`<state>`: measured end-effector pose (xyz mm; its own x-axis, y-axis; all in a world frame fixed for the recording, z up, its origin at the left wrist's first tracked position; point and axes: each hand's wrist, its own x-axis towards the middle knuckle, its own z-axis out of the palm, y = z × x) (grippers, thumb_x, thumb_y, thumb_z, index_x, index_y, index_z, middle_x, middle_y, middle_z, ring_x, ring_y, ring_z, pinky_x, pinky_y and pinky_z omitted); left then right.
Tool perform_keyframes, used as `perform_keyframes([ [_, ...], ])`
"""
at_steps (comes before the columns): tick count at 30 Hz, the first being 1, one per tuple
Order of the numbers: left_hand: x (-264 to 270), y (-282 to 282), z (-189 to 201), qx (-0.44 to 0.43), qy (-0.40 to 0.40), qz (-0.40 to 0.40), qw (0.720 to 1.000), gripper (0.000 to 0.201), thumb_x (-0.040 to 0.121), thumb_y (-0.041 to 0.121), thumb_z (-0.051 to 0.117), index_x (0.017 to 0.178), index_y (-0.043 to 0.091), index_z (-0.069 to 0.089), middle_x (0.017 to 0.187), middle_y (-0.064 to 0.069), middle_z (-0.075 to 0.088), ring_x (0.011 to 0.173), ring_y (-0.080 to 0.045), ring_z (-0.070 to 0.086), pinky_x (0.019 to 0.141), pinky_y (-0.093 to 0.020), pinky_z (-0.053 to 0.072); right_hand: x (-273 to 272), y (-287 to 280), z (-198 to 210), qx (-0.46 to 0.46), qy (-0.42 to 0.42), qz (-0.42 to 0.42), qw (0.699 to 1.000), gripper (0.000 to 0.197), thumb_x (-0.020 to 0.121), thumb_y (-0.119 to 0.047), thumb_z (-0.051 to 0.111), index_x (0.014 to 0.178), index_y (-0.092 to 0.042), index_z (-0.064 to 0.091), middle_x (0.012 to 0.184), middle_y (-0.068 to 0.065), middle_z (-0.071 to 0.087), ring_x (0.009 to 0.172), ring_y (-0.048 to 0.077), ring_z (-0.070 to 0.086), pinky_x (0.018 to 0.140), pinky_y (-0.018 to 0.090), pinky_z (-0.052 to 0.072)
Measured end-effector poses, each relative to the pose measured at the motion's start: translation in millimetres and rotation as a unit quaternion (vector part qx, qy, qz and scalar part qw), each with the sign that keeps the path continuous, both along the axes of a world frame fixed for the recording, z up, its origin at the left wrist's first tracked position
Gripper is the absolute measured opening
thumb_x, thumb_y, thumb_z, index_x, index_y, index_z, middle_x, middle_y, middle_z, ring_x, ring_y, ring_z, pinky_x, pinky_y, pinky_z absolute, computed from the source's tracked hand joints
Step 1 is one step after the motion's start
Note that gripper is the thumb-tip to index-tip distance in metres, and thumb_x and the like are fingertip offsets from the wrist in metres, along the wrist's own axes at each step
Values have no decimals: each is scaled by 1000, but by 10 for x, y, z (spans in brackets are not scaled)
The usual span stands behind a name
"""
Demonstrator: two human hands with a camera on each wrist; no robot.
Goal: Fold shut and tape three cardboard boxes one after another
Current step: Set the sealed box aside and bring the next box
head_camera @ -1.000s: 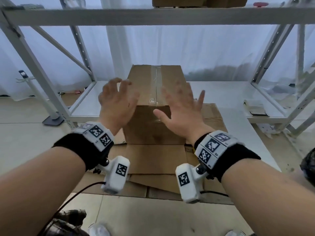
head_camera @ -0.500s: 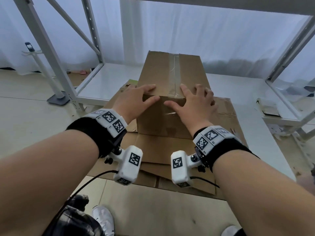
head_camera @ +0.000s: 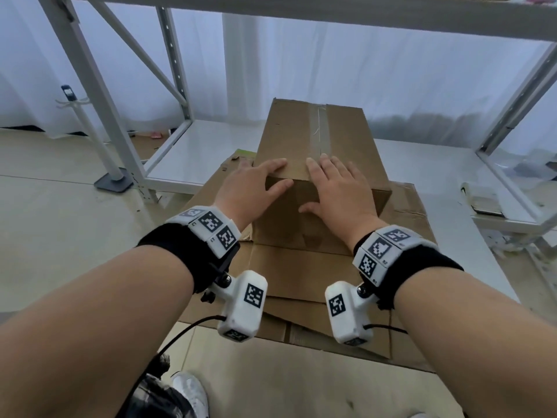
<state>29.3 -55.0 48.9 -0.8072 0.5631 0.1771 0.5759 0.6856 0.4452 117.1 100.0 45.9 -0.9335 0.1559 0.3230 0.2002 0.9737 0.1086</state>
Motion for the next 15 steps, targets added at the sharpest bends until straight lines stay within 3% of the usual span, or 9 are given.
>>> perform_keyframes([
  [3,-32,-43,-11,4,-19,-10,1000,52,92,56,44,141,40,39,136,-11,46,119,-28,51,102,-41,43,-16,-11,-155,42,-8,7,999,86,86,-57,55,150,-13,19,154,13,29,143,30,24,117,44,15],
  [5,-41,-84,13,14,-22,-23,999,51,93,55,44,141,36,41,137,-9,47,121,-25,50,103,-39,42,20,-13,-199,78,-31,2,996,98,78,-59,65,147,-11,15,149,16,32,140,33,28,116,48,17],
  [8,-25,-91,113,54,-49,-22,997,53,97,51,38,140,21,43,137,-6,52,124,-22,49,101,-32,37,71,11,-175,81,-34,20,996,100,74,-64,66,146,-13,19,145,13,36,137,32,32,115,48,20],
  [10,-54,-55,201,108,-107,13,988,59,98,51,37,142,13,36,141,-8,48,129,-24,45,104,-34,34,77,77,3,-44,42,58,996,74,81,-70,49,134,-18,45,130,6,53,122,27,49,109,44,34],
  [12,-152,-17,228,143,-160,55,975,69,94,56,40,144,9,32,144,-11,44,131,-26,42,110,-40,33,69,190,235,-182,127,16,975,62,88,-68,34,116,-20,59,112,2,63,103,22,57,95,41,44],
  [13,-204,7,234,148,-178,70,970,74,91,60,42,144,9,33,144,-11,45,131,-26,43,109,-43,34,69,290,320,-228,146,-47,961,61,89,-66,35,120,-18,57,117,4,61,107,23,56,95,41,43],
  [15,-261,57,232,160,-210,97,960,81,85,65,47,141,7,39,138,-11,50,124,-27,48,106,-45,39,81,489,362,-338,99,-177,919,71,86,-66,45,135,-13,44,131,10,52,118,30,49,100,42,40],
])
